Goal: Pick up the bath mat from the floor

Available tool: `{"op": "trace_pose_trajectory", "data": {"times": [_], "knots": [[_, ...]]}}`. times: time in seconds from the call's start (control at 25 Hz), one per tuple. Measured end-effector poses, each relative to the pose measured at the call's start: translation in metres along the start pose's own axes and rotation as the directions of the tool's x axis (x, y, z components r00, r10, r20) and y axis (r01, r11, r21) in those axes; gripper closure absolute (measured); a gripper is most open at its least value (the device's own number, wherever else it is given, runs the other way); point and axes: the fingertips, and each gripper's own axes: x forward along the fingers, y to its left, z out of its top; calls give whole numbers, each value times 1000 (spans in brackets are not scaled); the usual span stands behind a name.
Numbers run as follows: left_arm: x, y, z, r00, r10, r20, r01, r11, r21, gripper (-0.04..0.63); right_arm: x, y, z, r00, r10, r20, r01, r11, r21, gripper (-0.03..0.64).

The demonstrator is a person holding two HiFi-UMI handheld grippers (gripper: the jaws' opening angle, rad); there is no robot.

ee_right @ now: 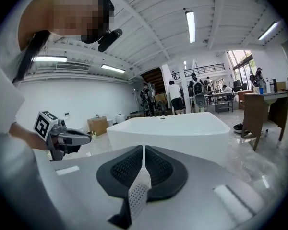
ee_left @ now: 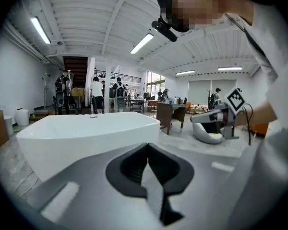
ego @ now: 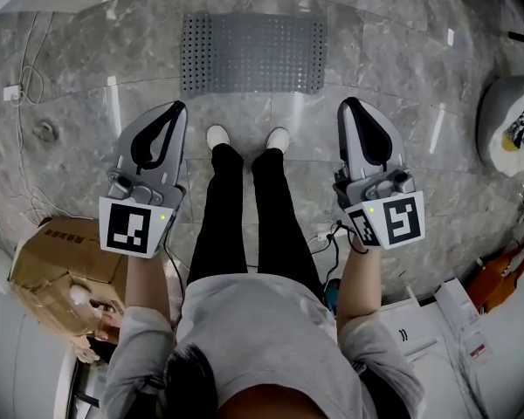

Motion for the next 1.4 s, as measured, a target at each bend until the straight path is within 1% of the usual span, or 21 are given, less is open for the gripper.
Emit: {"op": "trace_pose_trajectory", "data": {"times": [0.12,0.32,0.52,0.72,0.84,1.0,1.24,1.4], "knots": [[15,-1,-22,1000,0,6,0,1000,-7,594,10,-8,-25,1000,-5,-5,5,1000,2,597],[38,-6,-67,1000,-5,-8,5,1000,9,594,27,-20,-73,1000,-4,-2,4,1000,20,592],[59,4,-117,1000,7,-14,-7,1000,16,594,50,-34,-121,1000,-15,18,15,999,28,592],[81,14,-168,1000,23,-1,-23,999,39,594,72,-47,-170,999,-23,34,23,1000,1,589],[97,24,-199,999,37,19,-38,997,61,594,84,-58,-200,998,-33,51,34,999,-19,589],[123,35,-240,997,58,49,-62,996,72,594,102,-76,-246,997,-50,59,53,998,-42,589],[154,43,-311,998,45,49,-50,993,104,594,131,-88,-316,997,-47,57,51,996,-71,584],[177,56,-349,997,52,55,-59,990,128,594,156,-100,-347,994,-47,96,53,997,-63,581]]}}
